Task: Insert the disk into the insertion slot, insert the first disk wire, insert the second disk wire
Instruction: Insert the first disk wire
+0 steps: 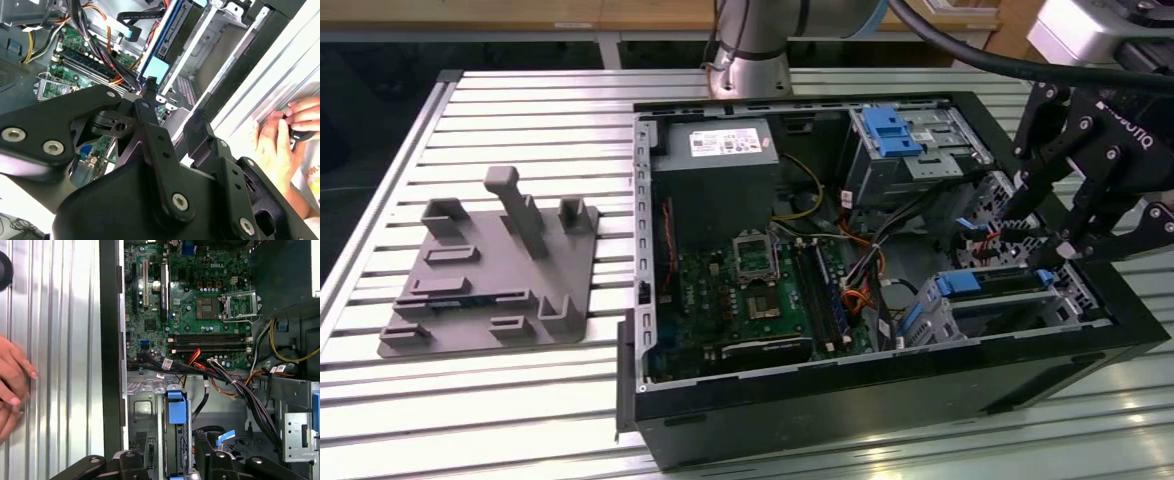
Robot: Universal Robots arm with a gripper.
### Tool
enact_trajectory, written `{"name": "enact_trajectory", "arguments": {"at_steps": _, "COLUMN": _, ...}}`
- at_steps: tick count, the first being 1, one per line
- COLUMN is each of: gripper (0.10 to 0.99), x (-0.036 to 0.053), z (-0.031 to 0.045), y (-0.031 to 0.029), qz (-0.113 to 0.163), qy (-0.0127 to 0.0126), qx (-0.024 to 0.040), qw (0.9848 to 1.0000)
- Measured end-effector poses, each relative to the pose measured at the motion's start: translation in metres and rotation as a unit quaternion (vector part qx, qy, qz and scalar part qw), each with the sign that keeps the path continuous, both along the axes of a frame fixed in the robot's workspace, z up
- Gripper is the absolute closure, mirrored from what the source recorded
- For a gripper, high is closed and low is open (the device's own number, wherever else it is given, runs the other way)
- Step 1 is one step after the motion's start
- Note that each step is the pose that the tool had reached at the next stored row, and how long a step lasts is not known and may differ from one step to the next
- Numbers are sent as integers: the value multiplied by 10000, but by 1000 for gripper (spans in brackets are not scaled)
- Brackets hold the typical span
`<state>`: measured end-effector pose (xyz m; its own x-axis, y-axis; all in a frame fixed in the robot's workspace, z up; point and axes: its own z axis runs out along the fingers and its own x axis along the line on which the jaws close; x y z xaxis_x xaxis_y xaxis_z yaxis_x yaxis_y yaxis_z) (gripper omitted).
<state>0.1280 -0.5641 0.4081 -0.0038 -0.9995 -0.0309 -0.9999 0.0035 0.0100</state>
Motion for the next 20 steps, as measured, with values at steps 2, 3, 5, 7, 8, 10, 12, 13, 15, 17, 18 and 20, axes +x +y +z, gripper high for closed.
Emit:
{"name": "enact_trajectory", "arguments": {"at_steps": 2, "gripper": 588, "x": 2, "z": -1, "y": 46, "qz": -4, "qy": 0, "qx": -60, "qw": 10000}}
{"name": "enact_trajectory", "arguments": {"at_steps": 3, "gripper": 588, "x": 2, "z": -1, "y": 91, "qz": -4, "qy": 0, "qx": -81, "qw": 10000}}
{"name": "enact_trajectory", "arguments": {"at_steps": 5, "gripper": 588, "x": 2, "z": -1, "y": 181, "qz": -5, "qy": 0, "qx": -92, "qw": 10000}}
{"name": "enact_trajectory", "arguments": {"at_steps": 7, "gripper": 588, "x": 3, "z": -1, "y": 271, "qz": -4, "qy": 0, "qx": -95, "qw": 10000}}
{"name": "enact_trajectory", "arguments": {"at_steps": 8, "gripper": 588, "x": 3, "z": -2, "y": 320, "qz": -4, "qy": 0, "qx": -96, "qw": 10000}}
{"name": "enact_trajectory", "arguments": {"at_steps": 10, "gripper": 588, "x": 3, "z": -4, "y": 410, "qz": -4, "qy": 0, "qx": -101, "qw": 9999}}
{"name": "enact_trajectory", "arguments": {"at_steps": 12, "gripper": 588, "x": 7, "z": -17, "y": 496, "qz": -4, "qy": 0, "qx": -138, "qw": 9999}}
{"name": "enact_trajectory", "arguments": {"at_steps": 13, "gripper": 588, "x": 15, "z": -23, "y": 524, "qz": -4, "qy": 0, "qx": -178, "qw": 9998}}
{"name": "enact_trajectory", "arguments": {"at_steps": 15, "gripper": 588, "x": 48, "z": -33, "y": 546, "qz": -4, "qy": 4, "qx": -266, "qw": 9996}}
{"name": "enact_trajectory", "arguments": {"at_steps": 17, "gripper": 588, "x": 115, "z": -41, "y": 547, "qz": -3, "qy": 38, "qx": -293, "qw": 9996}}
{"name": "enact_trajectory", "arguments": {"at_steps": 18, "gripper": 588, "x": 152, "z": -46, "y": 547, "qz": -2, "qy": 70, "qx": -293, "qw": 9995}}
{"name": "enact_trajectory", "arguments": {"at_steps": 20, "gripper": 588, "x": 231, "z": -55, "y": 548, "qz": 0, "qy": 142, "qx": -293, "qw": 9995}}
